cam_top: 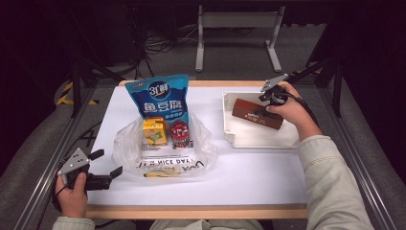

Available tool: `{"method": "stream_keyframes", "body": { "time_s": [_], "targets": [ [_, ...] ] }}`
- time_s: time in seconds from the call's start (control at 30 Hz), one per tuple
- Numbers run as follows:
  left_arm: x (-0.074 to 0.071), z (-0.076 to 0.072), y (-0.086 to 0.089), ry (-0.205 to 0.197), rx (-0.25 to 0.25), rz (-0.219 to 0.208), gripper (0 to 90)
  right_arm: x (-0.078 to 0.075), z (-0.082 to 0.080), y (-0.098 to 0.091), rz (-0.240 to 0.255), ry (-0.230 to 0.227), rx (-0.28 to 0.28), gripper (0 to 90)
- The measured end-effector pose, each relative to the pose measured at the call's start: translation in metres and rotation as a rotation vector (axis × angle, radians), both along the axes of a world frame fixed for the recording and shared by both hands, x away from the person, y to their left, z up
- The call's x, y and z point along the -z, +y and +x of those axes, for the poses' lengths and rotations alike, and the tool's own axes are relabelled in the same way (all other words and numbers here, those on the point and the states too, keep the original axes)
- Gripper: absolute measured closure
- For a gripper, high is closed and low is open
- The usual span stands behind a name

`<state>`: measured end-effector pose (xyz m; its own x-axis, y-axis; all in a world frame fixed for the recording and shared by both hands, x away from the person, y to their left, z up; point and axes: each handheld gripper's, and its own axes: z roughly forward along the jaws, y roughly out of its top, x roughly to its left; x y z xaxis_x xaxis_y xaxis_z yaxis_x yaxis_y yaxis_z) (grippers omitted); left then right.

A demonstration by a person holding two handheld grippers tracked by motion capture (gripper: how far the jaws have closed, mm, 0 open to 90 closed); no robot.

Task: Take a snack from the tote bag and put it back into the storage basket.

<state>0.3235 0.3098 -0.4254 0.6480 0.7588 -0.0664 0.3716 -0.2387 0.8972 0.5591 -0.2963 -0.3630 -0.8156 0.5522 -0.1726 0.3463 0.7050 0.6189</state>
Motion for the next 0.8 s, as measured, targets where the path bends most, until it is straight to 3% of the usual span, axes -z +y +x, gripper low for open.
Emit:
{"method": "stream_keyframes", "body": {
  "time_s": [0.2,0.33,0.37,0.5,0.63,0.77,0.8],
  "targets": [
    [0.0,0.004,-0.003,0.0,0.009,-0.003,2.6,-0.014,-0.018,-0.002,0.081,-0.04,0.035,31.8],
    [0.0,0.007,-0.005,-0.002,0.016,-0.004,2.5,-0.02,-0.028,-0.005,0.127,-0.033,0.05,42.2],
    [0.0,0.008,-0.006,-0.002,0.019,-0.005,2.5,-0.023,-0.035,-0.006,0.15,-0.033,0.055,50.7],
    [-0.001,0.014,-0.009,-0.003,0.03,-0.01,2.6,-0.026,-0.048,-0.008,0.204,-0.037,0.084,58.7],
    [-0.002,0.019,-0.012,-0.002,0.041,-0.002,2.6,-0.029,-0.057,-0.009,0.212,-0.049,0.101,65.7],
    [-0.003,0.023,-0.017,-0.001,0.033,0.019,2.3,-0.032,-0.07,-0.011,0.244,-0.028,0.129,81.1],
    [-0.003,0.023,-0.017,-0.001,0.033,0.019,2.3,-0.032,-0.07,-0.011,0.244,-0.028,0.129,81.1]
  ]
}}
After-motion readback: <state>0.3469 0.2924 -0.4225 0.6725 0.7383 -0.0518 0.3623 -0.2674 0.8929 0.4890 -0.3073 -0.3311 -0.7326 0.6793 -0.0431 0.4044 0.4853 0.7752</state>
